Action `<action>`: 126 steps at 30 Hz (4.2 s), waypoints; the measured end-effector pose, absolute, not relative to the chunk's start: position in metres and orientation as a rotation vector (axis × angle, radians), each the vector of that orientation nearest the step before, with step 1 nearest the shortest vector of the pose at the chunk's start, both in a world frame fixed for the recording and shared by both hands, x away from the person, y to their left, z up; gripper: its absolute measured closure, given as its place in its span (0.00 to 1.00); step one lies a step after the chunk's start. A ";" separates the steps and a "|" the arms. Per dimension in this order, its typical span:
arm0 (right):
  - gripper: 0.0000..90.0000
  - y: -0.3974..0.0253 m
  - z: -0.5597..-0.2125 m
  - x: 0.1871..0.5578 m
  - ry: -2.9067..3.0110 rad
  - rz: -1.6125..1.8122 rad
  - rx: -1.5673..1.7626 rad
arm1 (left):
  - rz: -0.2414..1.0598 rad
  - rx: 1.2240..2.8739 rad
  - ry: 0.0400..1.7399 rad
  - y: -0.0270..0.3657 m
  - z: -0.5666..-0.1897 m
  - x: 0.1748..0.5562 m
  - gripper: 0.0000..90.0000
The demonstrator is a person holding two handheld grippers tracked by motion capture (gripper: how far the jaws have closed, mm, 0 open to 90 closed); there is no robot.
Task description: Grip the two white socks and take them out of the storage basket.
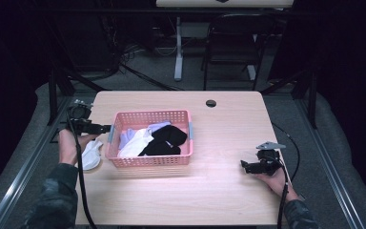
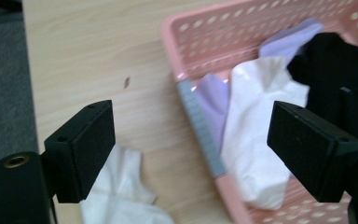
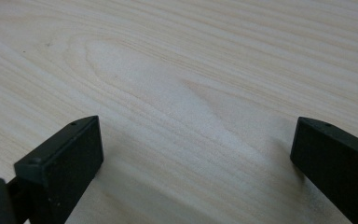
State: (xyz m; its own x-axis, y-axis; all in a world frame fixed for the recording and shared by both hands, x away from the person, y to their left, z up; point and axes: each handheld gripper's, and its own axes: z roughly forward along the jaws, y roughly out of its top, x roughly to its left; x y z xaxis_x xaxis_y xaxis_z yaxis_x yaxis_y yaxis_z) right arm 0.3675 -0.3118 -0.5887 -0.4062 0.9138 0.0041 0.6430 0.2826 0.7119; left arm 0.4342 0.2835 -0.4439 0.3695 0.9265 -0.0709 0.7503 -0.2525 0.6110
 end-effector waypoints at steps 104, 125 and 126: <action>0.02 -0.312 -0.588 0.369 2.163 0.912 1.395 | 0.329 2.312 1.277 0.199 -0.425 0.470 0.98; 0.02 -0.312 -0.588 0.369 2.163 0.911 1.395 | 0.411 2.230 1.239 0.212 -0.374 0.460 0.98; 0.02 -0.312 -0.588 0.369 2.163 0.912 1.395 | 0.413 2.226 1.239 0.214 -0.372 0.459 0.98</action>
